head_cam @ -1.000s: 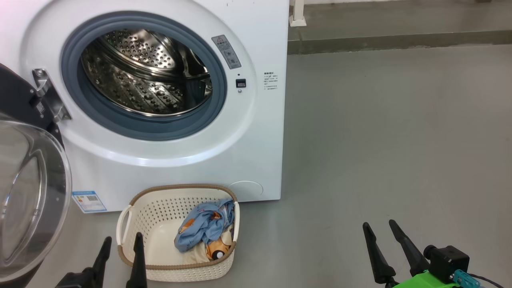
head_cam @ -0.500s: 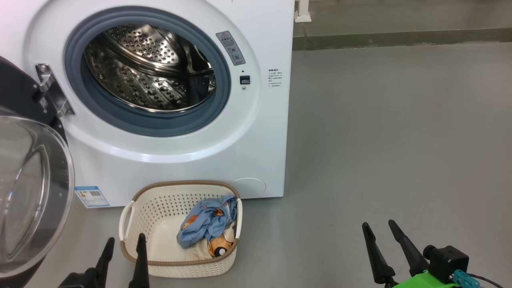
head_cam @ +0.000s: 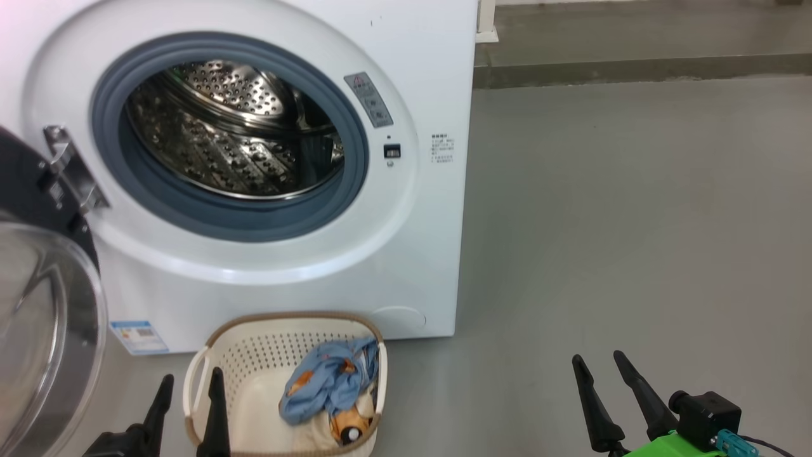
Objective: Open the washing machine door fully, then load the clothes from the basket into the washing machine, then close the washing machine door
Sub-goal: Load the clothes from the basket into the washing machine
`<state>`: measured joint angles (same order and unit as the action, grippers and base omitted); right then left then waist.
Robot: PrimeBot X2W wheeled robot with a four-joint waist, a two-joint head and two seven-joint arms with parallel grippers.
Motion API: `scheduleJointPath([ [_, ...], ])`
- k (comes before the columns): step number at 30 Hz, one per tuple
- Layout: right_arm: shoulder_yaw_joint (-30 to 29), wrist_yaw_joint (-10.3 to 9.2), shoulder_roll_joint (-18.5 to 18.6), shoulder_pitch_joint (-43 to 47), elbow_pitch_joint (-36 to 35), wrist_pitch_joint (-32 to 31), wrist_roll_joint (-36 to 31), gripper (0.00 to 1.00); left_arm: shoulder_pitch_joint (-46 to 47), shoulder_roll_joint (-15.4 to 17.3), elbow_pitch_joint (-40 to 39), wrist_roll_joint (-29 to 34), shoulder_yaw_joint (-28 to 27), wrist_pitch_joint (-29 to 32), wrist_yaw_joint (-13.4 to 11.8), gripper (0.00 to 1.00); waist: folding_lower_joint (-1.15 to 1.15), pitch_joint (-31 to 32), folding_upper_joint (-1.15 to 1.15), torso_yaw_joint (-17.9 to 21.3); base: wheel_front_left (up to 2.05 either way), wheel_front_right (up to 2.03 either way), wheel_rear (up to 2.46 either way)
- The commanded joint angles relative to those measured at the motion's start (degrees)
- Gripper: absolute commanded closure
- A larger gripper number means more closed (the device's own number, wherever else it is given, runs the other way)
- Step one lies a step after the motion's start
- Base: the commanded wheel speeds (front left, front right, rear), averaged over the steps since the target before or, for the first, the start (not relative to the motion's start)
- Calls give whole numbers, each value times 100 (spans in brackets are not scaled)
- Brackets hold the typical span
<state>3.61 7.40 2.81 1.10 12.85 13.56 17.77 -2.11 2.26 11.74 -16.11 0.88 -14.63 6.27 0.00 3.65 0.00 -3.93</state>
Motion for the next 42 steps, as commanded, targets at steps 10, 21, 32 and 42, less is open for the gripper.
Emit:
scheduleJointPath([
  [10, 166, 9, 7, -238, -89, 83, 23, 0, 208, 62, -154, 112, -146, -37, -31, 0, 0, -15, 0, -7, 126, -128, 1],
  [21, 186, 9, 7, -259, -48, 92, 27, 0, 214, 62, -109, 133, -120, -37, 11, 0, 0, -18, 0, -12, 11, -11, 0],
  [32, 206, 9, 7, -264, -19, 98, 16, 0, 215, 62, -60, 130, -83, -37, 43, 0, 0, 10, 0, -7, 0, 0, 0],
  [42, 237, 9, 7, -259, -20, 89, 0, 0, 204, 62, -17, 109, -35, -37, 63, 0, 0, 35, 0, -22, 0, 0, 0],
])
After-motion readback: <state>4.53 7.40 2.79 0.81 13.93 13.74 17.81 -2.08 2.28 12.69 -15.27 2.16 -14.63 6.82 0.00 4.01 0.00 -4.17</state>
